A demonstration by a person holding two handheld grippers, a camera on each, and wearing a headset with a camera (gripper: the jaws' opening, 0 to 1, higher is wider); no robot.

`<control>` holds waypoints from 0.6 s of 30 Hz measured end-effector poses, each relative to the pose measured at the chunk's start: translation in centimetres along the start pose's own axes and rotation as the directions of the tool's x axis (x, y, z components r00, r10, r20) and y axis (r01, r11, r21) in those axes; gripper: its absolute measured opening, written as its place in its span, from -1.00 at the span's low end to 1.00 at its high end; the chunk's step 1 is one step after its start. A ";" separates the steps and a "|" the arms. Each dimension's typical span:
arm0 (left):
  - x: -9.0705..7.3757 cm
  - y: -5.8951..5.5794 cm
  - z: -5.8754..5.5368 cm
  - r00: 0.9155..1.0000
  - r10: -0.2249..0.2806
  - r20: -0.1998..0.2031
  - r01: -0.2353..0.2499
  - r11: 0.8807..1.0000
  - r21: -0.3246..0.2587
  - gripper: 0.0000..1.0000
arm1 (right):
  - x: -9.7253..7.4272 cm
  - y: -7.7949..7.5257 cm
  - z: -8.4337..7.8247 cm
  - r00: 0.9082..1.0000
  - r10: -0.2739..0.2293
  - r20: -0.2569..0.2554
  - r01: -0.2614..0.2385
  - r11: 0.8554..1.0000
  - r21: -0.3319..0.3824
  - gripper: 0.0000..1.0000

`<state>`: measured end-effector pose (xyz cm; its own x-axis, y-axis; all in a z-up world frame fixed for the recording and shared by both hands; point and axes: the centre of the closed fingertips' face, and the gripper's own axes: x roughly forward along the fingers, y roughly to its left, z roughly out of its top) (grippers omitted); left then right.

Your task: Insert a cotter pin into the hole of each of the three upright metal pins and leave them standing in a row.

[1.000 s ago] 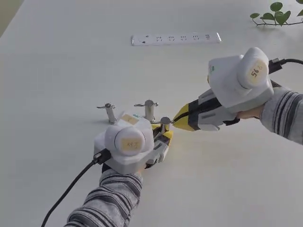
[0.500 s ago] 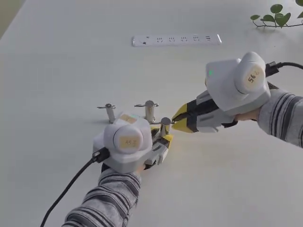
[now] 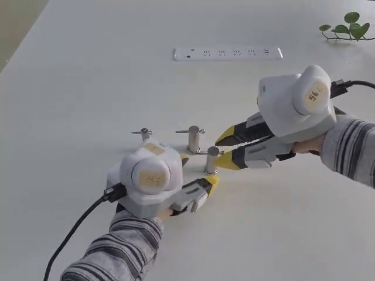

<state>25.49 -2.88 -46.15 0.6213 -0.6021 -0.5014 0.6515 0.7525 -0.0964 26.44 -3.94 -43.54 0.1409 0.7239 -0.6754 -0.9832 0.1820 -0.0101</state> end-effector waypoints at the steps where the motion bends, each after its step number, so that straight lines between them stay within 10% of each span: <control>1: -0.2 0.0 0.1 1.000 -0.004 0.003 0.004 1.000 0.001 -0.09 | 0.1 0.0 0.0 1.000 -0.001 0.000 0.001 1.000 0.001 -0.65; 18: -3.7 0.3 1.3 0.998 -0.026 0.052 0.027 0.999 -0.021 0.18 | 1.5 -0.2 -0.4 1.000 -0.001 -0.023 0.001 1.000 0.016 -0.82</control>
<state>23.93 -0.75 -43.19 0.6257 -0.6346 -0.4537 0.6591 0.7411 -0.1278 26.75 -3.21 -44.86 0.1387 0.7081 -0.6924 -0.9811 0.1935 0.0014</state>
